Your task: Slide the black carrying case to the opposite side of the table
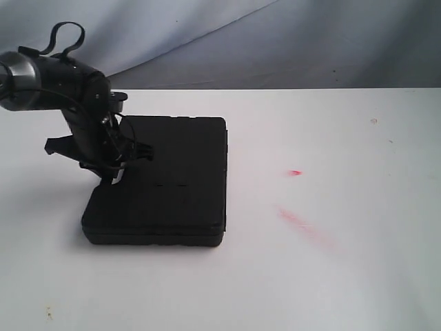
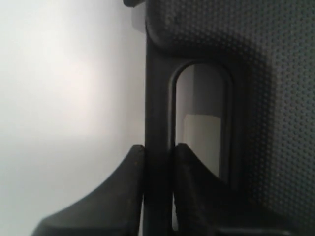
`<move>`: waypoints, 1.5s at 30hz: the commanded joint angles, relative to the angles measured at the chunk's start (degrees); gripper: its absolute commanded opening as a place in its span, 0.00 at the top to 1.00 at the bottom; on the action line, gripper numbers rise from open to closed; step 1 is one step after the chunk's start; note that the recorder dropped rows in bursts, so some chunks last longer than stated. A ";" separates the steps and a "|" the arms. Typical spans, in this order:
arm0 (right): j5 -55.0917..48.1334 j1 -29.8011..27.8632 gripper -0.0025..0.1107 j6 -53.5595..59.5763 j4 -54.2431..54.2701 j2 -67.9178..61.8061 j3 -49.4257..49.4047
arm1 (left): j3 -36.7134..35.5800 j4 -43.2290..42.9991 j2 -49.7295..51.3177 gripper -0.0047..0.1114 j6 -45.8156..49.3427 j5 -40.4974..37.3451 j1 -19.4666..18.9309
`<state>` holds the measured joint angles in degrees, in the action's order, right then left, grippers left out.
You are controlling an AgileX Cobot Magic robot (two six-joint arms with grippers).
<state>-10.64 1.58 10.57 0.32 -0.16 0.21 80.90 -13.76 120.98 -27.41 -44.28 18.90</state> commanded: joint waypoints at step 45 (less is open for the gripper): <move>0.10 -0.34 0.98 -0.13 0.38 0.16 -0.21 | -12.87 5.75 -8.84 0.96 13.90 9.90 -17.27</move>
<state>-10.64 1.58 10.57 0.32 -0.16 0.21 67.92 -8.55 113.48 -12.88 -34.88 1.30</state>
